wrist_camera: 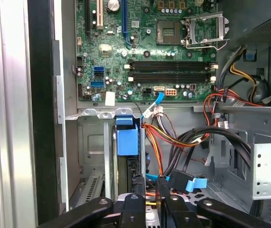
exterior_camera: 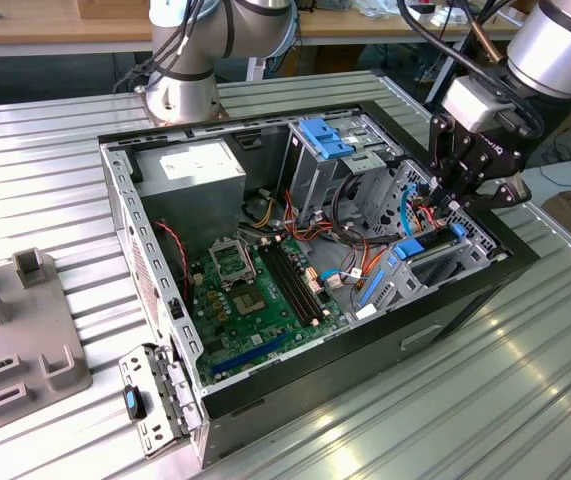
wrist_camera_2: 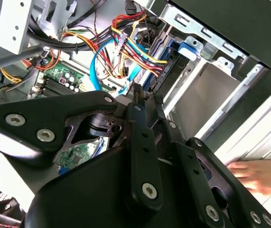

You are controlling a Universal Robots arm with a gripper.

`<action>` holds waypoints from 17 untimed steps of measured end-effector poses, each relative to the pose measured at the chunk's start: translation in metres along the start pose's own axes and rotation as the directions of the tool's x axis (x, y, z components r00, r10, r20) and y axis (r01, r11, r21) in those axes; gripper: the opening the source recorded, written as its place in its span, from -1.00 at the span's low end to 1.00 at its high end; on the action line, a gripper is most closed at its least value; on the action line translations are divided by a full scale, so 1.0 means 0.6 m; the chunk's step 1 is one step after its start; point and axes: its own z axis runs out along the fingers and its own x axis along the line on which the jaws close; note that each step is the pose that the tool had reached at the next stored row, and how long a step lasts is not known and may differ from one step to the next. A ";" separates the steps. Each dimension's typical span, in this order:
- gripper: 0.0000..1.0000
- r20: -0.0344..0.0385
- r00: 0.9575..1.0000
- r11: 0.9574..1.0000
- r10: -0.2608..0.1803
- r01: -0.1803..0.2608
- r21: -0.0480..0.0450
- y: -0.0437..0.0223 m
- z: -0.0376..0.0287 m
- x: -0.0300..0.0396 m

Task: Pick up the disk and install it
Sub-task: 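Insert the second disk wire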

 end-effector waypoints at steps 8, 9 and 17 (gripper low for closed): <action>-0.52 0.000 1.000 1.000 0.000 0.000 0.001 -0.001 -0.037 -0.002; -0.52 0.000 1.000 1.000 0.000 0.000 0.001 -0.001 -0.040 -0.002; -0.52 0.003 1.000 1.000 0.000 0.000 0.002 -0.001 -0.046 -0.003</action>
